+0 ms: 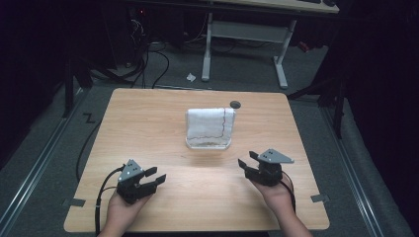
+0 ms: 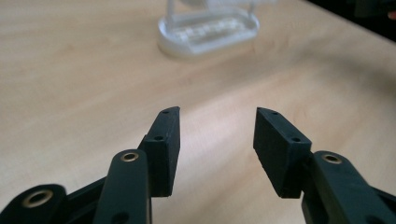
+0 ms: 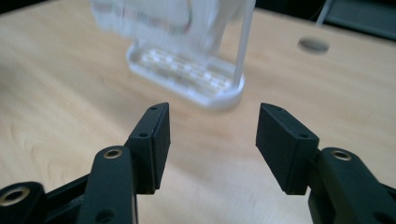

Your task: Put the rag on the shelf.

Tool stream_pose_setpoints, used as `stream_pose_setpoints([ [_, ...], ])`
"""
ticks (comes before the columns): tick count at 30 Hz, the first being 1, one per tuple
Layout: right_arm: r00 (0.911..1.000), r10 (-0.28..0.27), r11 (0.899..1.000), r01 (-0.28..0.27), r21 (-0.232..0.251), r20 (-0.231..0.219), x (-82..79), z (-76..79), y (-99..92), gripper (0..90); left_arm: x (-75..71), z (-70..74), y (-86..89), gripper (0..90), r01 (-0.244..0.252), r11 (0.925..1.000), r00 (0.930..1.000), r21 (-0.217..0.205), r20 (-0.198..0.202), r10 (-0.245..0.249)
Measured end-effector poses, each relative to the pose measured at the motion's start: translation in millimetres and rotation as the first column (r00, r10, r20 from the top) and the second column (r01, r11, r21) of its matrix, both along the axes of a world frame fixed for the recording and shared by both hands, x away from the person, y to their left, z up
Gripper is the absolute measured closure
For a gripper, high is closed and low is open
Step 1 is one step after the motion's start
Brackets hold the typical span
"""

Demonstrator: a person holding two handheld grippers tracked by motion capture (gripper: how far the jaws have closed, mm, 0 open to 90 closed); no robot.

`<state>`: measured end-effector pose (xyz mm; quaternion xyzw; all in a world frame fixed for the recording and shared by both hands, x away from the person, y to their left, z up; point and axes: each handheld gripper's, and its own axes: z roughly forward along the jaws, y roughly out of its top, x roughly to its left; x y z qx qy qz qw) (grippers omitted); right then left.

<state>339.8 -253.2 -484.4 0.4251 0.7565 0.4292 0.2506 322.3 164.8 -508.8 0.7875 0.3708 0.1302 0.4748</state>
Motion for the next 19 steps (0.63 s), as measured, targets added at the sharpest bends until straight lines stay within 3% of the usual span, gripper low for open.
stream_pose_setpoints([
  [1, 0.9999, 0.003, 1.0, -0.003, -0.01, -0.011, -3.9, -5.8, -0.5, 43.6, -7.4, -4.5, 1.8, 50.9, 0.009, 0.9996, 1.0, 0.028, 0.002, -0.009],
  [3, 0.9996, -0.008, 0.999, 0.007, -0.037, -0.027, -14.4, -18.0, -3.2, 43.8, -16.3, -11.8, 4.6, 50.9, 0.012, 0.9991, 0.9999, 0.041, -0.008, -0.011],
  [5, 0.9984, -0.024, 0.999, 0.021, -0.048, -0.051, -20.5, -27.8, -6.2, 45.4, -17.8, -15.1, 5.2, 51.6, 0.016, 0.9973, 0.999, 0.072, -0.043, -0.013],
  [6, 0.997, -0.036, 0.997, 0.031, -0.07, -0.068, -21.0, -33.3, -6.6, 45.2, -16.7, -13.7, 5.4, 51.2, 0.009, 0.9973, 0.9992, 0.073, -0.04, -0.006],
  [8, 0.9954, -0.048, 0.995, 0.041, -0.087, -0.083, -17.6, -36.7, -6.1, 44.5, -13.3, -9.3, 8.1, 50.8, -0.011, 0.9995, 0.9995, 0.029, -0.029, 0.012],
  [10, 0.9946, -0.051, 0.997, 0.046, -0.064, -0.09, -14.7, -37.9, -5.0, 44.4, -12.6, -8.1, 9.9, 50.7, -0.022, 0.9996, 0.9993, 0.015, -0.029, 0.023],
  [12, 0.9955, -0.037, 0.996, 0.03, -0.083, -0.087, -14.6, -40.0, -1.4, 44.5, -12.9, -9.1, 10.4, 50.8, -0.014, 0.9997, 0.9995, 0.017, -0.029, 0.015],
  [19, 0.9943, -0.039, 0.997, 0.032, -0.074, -0.099, -14.1, -42.5, -4.4, 44.7, -12.9, -9.6, 11.7, 50.0, -0.014, 0.9999, 0.9993, 0.007, -0.035, 0.014],
])
